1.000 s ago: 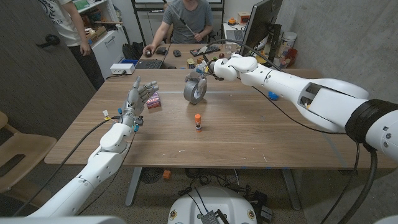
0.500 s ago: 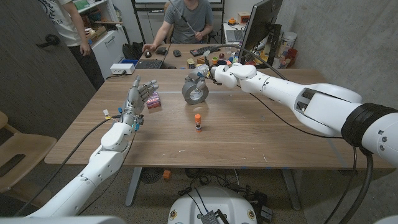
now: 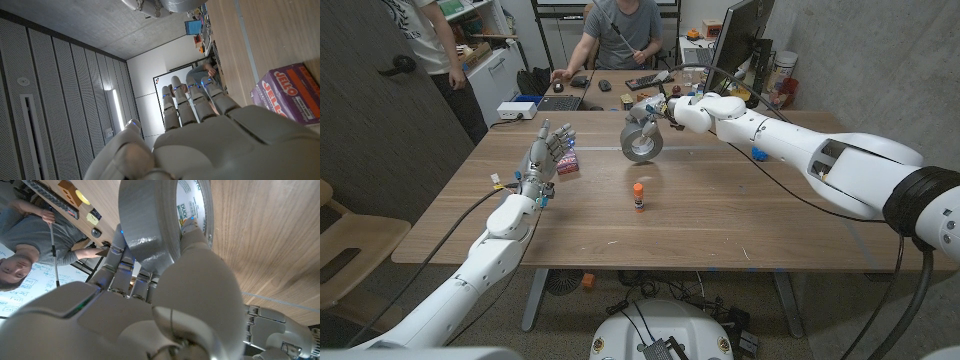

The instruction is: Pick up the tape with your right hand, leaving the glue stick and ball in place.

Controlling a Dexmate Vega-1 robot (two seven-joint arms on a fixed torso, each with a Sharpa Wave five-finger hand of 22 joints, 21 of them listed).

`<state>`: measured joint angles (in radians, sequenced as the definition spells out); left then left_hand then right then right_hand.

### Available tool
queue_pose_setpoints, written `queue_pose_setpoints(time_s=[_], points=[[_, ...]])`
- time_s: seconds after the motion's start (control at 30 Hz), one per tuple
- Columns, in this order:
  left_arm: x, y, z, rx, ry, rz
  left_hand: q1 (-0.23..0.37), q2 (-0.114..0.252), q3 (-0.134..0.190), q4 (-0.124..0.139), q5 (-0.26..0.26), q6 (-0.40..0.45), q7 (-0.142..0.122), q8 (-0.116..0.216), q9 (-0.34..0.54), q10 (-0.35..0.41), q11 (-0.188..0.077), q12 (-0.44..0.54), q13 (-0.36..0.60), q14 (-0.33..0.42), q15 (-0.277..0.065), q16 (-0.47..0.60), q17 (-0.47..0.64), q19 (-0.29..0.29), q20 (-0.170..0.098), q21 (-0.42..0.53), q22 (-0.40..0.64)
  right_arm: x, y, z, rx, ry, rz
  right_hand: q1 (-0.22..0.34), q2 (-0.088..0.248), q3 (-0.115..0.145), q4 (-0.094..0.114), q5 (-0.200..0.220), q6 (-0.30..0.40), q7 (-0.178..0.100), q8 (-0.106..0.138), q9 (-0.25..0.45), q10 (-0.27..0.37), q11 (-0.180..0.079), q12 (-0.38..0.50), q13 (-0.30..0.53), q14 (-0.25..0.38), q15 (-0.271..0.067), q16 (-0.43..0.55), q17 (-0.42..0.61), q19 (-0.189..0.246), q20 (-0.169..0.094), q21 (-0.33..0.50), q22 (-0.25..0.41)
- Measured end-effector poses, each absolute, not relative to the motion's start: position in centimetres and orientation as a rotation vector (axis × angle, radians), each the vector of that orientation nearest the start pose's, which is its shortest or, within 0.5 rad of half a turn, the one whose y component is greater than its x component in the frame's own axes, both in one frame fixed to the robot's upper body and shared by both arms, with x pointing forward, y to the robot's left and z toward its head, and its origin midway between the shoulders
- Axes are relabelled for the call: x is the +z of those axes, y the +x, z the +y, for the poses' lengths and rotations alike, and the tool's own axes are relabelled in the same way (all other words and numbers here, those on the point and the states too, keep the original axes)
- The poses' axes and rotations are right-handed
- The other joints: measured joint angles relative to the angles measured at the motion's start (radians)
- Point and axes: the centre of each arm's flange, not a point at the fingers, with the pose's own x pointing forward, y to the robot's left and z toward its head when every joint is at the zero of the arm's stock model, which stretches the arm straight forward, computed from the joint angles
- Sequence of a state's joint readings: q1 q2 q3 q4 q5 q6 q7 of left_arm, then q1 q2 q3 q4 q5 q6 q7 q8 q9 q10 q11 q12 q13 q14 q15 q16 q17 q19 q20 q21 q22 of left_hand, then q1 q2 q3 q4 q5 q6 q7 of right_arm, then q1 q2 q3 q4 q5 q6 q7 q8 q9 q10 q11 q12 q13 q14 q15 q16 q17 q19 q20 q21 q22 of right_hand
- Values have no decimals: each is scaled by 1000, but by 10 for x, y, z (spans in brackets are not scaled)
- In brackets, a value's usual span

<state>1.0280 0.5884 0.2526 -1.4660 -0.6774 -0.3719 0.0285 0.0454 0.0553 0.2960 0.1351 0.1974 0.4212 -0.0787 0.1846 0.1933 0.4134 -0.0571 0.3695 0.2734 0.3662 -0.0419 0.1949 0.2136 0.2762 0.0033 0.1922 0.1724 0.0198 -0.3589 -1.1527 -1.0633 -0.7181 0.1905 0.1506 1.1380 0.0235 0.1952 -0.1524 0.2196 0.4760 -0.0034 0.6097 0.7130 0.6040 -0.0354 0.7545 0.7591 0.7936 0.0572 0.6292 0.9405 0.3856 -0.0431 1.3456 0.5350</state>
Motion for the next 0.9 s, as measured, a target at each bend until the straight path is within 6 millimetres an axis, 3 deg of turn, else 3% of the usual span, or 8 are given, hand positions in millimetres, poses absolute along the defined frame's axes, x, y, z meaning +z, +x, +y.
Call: queue_pose_setpoints(time_s=[0.2, 0.23, 0.3, 0.47, 0.67, 0.7, 0.77, 0.9], points=[[-40, 605, 331, -140, -68, -676, 0, 0, 0, 0, 0, 6, 6, 4, 5, 0, 0, -4, 0, -1, -1, 0, 0, 0, 0, 0, 0, 183, 653, -31, 249, -1966, -864, 2, -2, -4, 4, -9, 2, 2, 6, -9, 6, 5, -4, -12, 8, 0, 1, -9, 15, 1, 3, -11], [-40, 606, 330, -147, -65, -674, 0, 0, 0, 0, 0, 6, 6, 7, 5, 0, 0, -4, 0, -1, -1, 0, 0, 0, 0, 0, 0, 201, 642, -34, 220, -1972, -883, 4, -4, -4, 4, -12, 7, 7, 8, -11, 11, 3, -8, -14, 9, 1, 2, -10, 20, 2, 6, -12], [-40, 607, 329, -150, -63, -673, 0, 0, 0, 0, 0, 6, 6, 8, 5, 0, 0, -4, 0, -1, -1, 0, 0, 0, 0, 0, 0, 207, 639, -36, 210, -1984, -873, 9, -9, -4, 4, -13, 7, 7, 10, -12, 11, 3, -8, -16, 9, 1, 2, -16, 20, 2, 6, -16], [-39, 609, 325, -166, -51, -670, 0, 0, 0, 0, 0, 11, 11, 12, 5, 0, 0, -4, 0, -1, -1, 0, -3, 0, 0, 0, 0, 248, 611, -44, 146, -2021, -882, 9, -9, -7, 7, -20, 7, 7, 10, -14, 13, 2, -13, -23, 18, 3, 2, -23, 33, 8, 6, -25], [-38, 611, 323, -170, -48, -669, 0, 0, 0, 0, 0, 11, 11, 12, 5, 0, 0, -4, 0, -1, -1, 0, -5, 0, 0, 0, 0, 243, 617, -50, 167, -2060, -791, 12, -12, -8, 8, -24, 7, 7, 10, -19, 13, 2, -15, -29, 18, 3, 2, -29, 45, 9, 6, -35], [-38, 611, 320, -184, -37, -669, 0, 0, 0, 0, 0, 11, 11, 12, 5, 0, 0, -4, 0, -1, -1, 0, -5, 0, 0, 0, 0, 305, 571, -53, 60, -2042, -902, 12, -12, -8, 8, -24, 7, 7, 10, -19, 13, 2, -15, -31, 22, 0, 2, -29, 45, 9, 6, -37], [-37, 612, 319, -188, -35, -668, 0, 0, 0, 0, 0, 4, 18, 12, 5, 0, 0, -7, 0, -1, -1, 0, -5, -3, 3, 0, 0, 322, 558, -55, 30, -2039, -911, 12, -12, -10, 10, -28, 18, 18, 10, -23, 20, -2, -17, -33, 28, 4, 2, -35, 48, 5, 6, -39], [-37, 613, 317, -194, -33, -662, 0, 0, 0, 0, 0, -11, 14, 12, 5, 0, 0, -7, 0, -1, -1, 0, -5, -4, 4, 0, 0, 338, 546, -58, 6, -2040, -906, 13, -13, -13, 13, -28, 21, 22, 10, -24, 27, -2, -19, -38, 32, 4, 2, -38, 57, 7, 6, -47]])
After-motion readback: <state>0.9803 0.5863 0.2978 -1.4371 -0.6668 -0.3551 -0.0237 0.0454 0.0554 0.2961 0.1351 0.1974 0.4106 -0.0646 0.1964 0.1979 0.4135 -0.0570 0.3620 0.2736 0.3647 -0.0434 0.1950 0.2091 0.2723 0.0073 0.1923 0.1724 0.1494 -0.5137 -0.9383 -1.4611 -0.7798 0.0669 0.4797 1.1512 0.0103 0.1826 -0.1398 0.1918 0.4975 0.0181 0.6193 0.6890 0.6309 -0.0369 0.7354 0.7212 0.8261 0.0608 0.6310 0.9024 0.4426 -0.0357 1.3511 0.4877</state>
